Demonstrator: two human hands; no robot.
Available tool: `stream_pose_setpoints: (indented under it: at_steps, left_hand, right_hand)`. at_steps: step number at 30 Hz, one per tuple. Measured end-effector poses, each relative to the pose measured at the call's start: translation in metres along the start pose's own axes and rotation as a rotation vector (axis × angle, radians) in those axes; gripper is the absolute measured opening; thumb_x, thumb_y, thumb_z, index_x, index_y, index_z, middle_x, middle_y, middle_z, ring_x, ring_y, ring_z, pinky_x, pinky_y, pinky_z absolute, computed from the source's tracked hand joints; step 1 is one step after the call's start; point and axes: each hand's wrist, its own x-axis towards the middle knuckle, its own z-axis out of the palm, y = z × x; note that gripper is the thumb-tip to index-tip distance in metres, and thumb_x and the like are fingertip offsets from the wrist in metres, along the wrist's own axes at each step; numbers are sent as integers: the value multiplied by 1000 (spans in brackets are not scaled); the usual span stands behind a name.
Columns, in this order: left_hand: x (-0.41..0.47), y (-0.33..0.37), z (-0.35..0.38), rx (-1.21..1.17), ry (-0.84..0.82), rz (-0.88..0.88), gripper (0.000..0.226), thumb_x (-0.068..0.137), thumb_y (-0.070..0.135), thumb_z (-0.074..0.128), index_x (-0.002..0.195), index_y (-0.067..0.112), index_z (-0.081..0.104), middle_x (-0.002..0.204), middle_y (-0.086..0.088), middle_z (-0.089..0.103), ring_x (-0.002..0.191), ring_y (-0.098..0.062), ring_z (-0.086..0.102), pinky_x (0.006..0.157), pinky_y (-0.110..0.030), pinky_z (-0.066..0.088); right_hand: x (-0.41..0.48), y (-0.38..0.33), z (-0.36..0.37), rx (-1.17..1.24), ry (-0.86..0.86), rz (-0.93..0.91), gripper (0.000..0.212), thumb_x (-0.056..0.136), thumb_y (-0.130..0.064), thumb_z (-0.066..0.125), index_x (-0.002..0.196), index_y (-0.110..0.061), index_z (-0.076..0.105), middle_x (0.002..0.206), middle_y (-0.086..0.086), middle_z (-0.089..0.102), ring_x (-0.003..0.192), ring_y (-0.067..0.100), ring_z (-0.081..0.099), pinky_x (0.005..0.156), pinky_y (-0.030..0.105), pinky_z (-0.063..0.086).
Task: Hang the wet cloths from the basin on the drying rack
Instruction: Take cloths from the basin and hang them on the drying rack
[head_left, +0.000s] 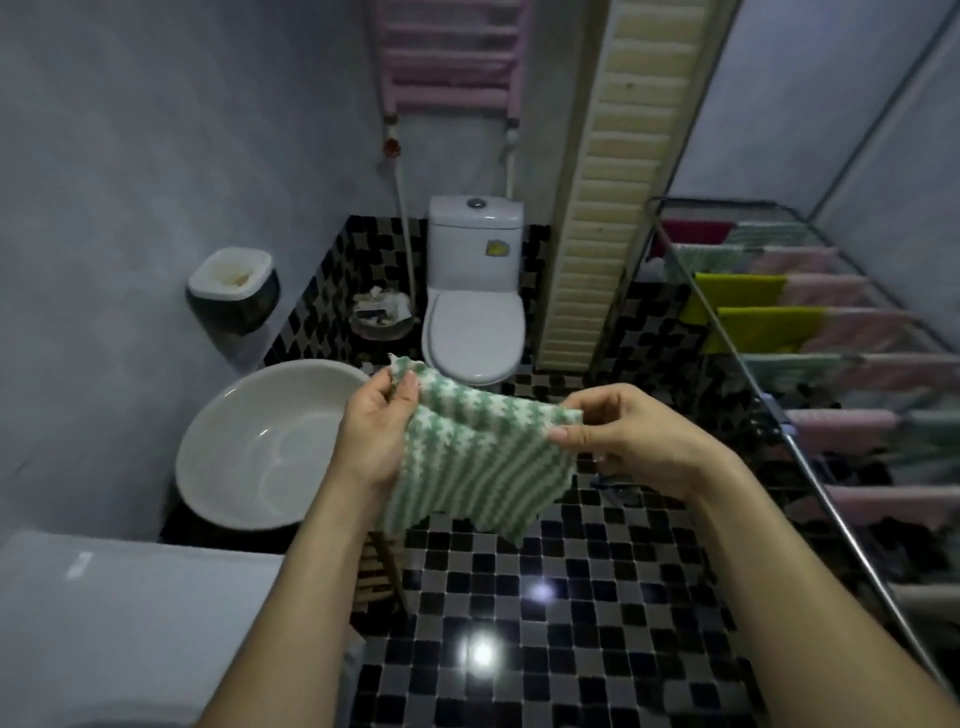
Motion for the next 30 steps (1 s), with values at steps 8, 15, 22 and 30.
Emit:
stream_pose_setpoints:
  at_steps: [8,15,22,30]
  left_hand:
    - [-43,3,82,-162,-414,-106,27,92,38,53,105,15,57,83,-6,68,73,-20,65,62,-31,53]
    - [-123,4,196,251,-882,-13,26,82,35,66,81,9,71,77,-3,70,70,-13,64,68,-26,49]
    - [-203,-25,307,110,-1043,-21,24,91,29,57,88,6,63,83,-9,66,77,-17,62,68,-29,50]
    - [-274,-48,415,88,-1246,-39,14,99,23,48,98,12,55,95,-4,61,82,-14,61,70,-28,49]
  right_hand:
    - [-92,18,-20,377,321,-174,8,85,-10,66,93,-9,64,91,9,70,83,20,69,62,29,58]
    - [-206,45,-66,74,574,-225,12,92,-6,61,90,-17,62,81,-3,62,70,11,63,55,30,55]
    - [-331,110,-122,161,809,-157,4,92,-10,61,89,-12,62,76,-1,66,69,12,65,59,30,55]
    - [-441,167,-155,548,931,-152,15,82,-12,63,96,-14,56,81,-1,68,71,9,65,53,25,55]
